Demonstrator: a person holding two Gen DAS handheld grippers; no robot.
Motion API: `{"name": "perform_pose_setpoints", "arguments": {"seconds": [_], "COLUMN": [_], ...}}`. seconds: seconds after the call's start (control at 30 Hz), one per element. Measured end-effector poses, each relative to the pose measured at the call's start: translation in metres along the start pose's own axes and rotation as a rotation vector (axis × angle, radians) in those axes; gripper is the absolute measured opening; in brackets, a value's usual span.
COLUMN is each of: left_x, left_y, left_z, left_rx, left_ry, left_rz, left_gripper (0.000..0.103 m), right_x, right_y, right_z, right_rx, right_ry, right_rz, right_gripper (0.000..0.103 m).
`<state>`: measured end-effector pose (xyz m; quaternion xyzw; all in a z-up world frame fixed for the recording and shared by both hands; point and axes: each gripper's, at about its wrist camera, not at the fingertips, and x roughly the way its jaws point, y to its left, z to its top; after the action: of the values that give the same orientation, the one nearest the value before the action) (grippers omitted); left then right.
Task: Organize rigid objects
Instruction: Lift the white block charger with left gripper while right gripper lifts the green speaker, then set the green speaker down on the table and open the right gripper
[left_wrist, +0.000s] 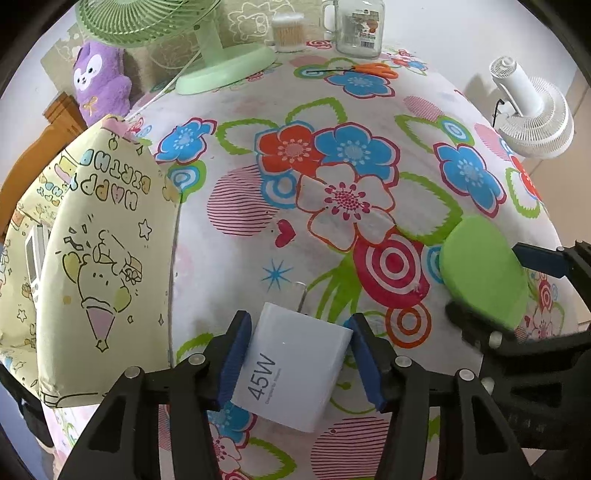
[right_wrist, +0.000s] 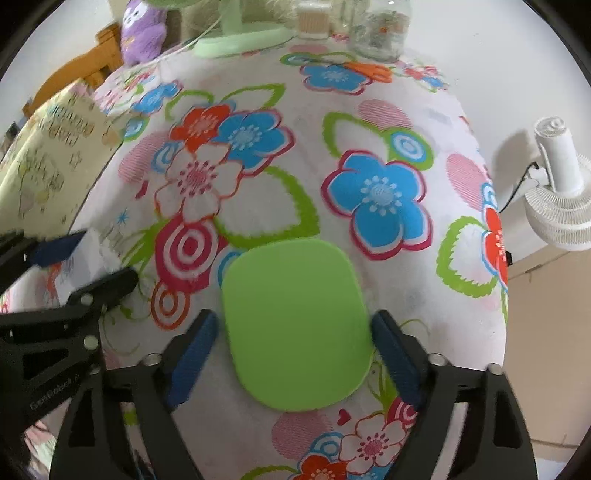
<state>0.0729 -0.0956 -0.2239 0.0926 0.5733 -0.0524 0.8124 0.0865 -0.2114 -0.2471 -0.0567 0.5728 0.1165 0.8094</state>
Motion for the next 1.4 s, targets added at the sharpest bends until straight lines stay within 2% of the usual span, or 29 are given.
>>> {"name": "perform_pose_setpoints", "arguments": {"seconds": [0.17,0.23,0.3,0.67,1.4], "left_x": [-0.001,-0.001,-0.001,-0.019,-0.095], "left_y": [-0.003,-0.002,-0.003,0.0,0.034], "left_z": [-0.001,-0.002,-0.003,-0.003,0.011], "left_rx": [0.02,0.022,0.023,-0.01,0.029], "left_ry": [-0.005,-0.003,-0.001,0.008,-0.096], "left_rz": [-0.001,-0.009,-0.013,-0.048,-0.066], "left_gripper": [0.056,0.056,0.056,0.054,0.05], "right_x": [-0.003,-0.004,-0.005,-0.027,-0.105], "right_y": [0.001,-0.001,-0.005,-0.004,0.03], "right_z": [-0.006,-0.006,-0.005,0.001,0.01], "right_rx": [-0.003,0.008,0.015,0.076,0.169], "right_ry": [-0.013,-0.022,-0.02,-0.039,-0.146], "right_rz": [0.007,0.002,0.014,0.011,-0.01], "right_gripper": [0.091,0.082,0.08,0.08,0.08]}}
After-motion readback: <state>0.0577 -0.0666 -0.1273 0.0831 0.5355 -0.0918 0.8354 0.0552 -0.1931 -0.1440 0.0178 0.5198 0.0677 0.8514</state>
